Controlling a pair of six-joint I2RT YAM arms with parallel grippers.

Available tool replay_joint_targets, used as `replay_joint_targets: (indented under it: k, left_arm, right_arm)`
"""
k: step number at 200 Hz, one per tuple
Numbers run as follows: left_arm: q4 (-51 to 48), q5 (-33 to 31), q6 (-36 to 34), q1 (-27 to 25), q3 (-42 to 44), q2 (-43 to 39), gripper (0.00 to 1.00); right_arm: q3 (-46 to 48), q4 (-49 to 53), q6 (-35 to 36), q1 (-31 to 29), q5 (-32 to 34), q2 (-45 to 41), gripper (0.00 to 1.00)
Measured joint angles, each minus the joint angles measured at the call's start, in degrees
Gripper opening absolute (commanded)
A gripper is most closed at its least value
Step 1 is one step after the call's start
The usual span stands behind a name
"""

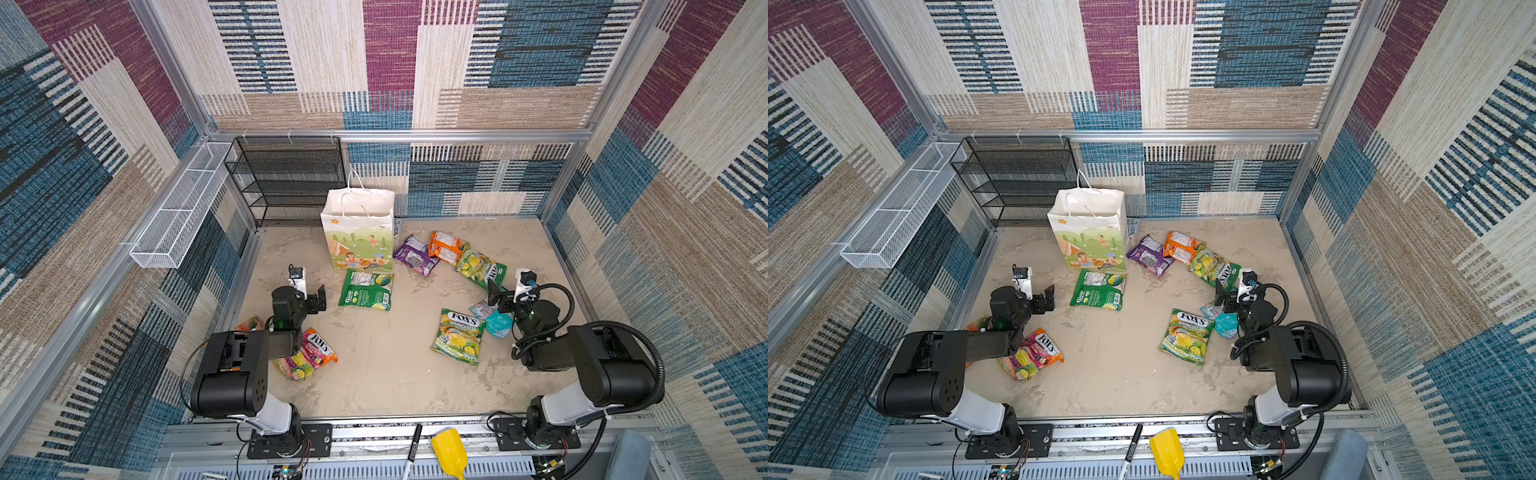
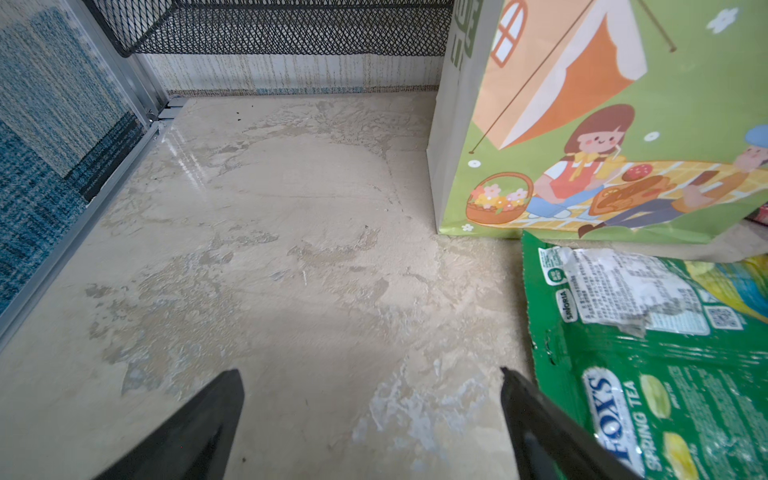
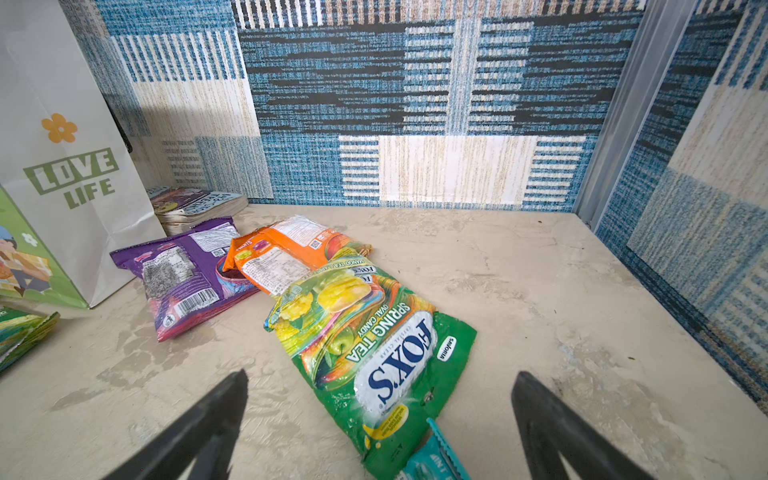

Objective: Place the snacks into the paper bag

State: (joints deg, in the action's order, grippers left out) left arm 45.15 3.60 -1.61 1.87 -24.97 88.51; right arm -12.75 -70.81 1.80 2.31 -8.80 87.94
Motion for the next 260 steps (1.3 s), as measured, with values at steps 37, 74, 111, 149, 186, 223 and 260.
replay_joint_targets:
  k: [37, 74, 111, 149, 186, 223, 260]
  left_arm:
    - [0.0, 0.2, 0.0, 0.1, 0.0, 0.0, 0.99]
    - [0.0, 0.3, 0.0, 0.1, -0.2, 0.0, 0.99]
    - [-0.1, 1.1, 0.0, 0.2, -0.2, 0.1, 0.99]
    - [0.0, 1.3, 0.3, 1.1, -0.1, 0.1, 0.99]
    - [1.7, -3.3, 2.3, 1.3, 2.2, -0.3, 0.99]
    - [-0.4, -5.2, 3.1, 1.3, 1.4, -2.4, 0.99]
    - [-14.7, -9.3, 6.6, 1.2, -5.4, -14.6, 0.99]
  right_arm:
    - [0.0, 0.0, 0.0, 0.0, 0.0, 0.0, 1.00]
    - [-0.1, 0.0, 0.0, -0.2, 0.2, 0.0, 1.00]
    - [-0.2, 0.2, 0.2, -0.5, 0.4, 0.1, 1.00]
    - [-0.2, 0.2, 0.2, -0.3, 0.6, 0.1, 1.00]
    - [-0.1, 0.1, 0.2, -0.3, 1.9, 0.1, 1.00]
    - [0.2, 0.9, -0.1, -0.2, 1.9, -1.4, 1.00]
    - [-4.1, 12.8, -6.1, -1.2, 6.0, -18.3, 1.00]
